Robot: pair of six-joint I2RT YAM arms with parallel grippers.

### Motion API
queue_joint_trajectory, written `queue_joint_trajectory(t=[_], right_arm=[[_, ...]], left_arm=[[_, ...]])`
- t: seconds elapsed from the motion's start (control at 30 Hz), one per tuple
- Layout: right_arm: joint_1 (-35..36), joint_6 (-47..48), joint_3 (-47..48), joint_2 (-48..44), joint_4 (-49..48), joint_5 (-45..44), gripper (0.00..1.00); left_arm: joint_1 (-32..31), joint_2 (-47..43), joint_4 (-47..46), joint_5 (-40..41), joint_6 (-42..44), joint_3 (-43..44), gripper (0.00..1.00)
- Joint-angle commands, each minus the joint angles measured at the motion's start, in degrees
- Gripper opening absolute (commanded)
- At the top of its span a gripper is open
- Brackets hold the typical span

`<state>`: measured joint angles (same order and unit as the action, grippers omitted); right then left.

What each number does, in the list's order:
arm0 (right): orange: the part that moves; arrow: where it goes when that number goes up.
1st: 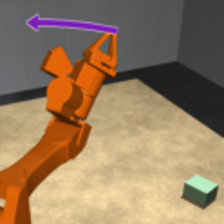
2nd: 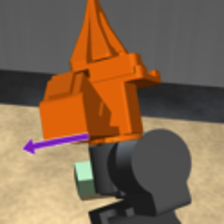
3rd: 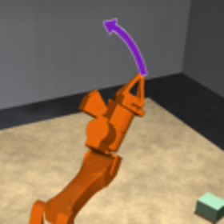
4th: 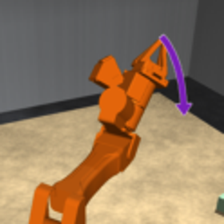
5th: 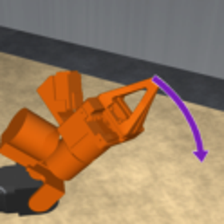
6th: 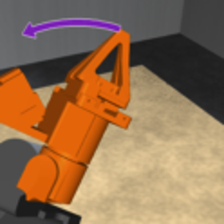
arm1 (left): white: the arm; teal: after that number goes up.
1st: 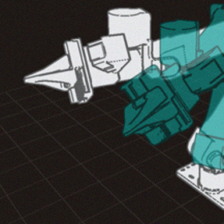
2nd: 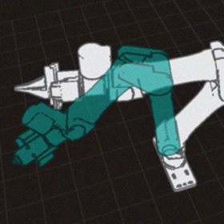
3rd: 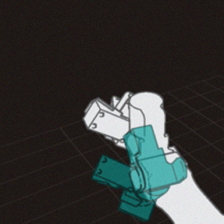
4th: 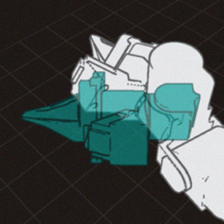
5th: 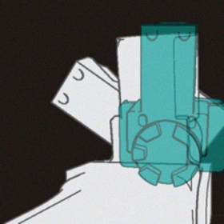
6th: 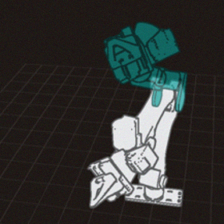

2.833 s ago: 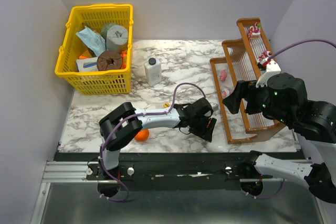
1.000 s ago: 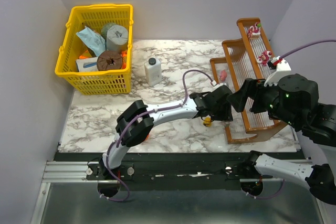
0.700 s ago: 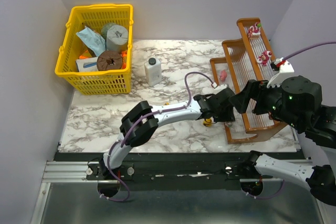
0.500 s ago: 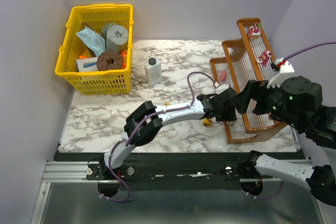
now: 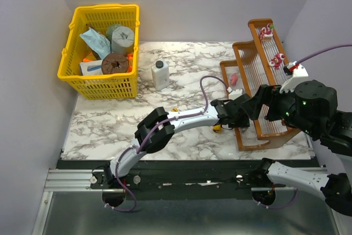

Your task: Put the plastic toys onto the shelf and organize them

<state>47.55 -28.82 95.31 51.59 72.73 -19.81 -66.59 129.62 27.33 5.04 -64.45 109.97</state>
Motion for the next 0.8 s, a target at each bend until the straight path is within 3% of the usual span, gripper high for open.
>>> queue_joint_trajectory(t=[0.0,0.77], right_arm=[[-0.26,0.87,0.32,-0.62,1.19,-1.19,1.0],[-0.26,0.52,-0.21,-0.62,1.28,-1.63,1.0]], left_arm=[[-0.65,1.86,1.14,1.73,-0.07,2.7,0.25],[-1.09,3.36,2.29,1.82,0.11,4.81,0.39]])
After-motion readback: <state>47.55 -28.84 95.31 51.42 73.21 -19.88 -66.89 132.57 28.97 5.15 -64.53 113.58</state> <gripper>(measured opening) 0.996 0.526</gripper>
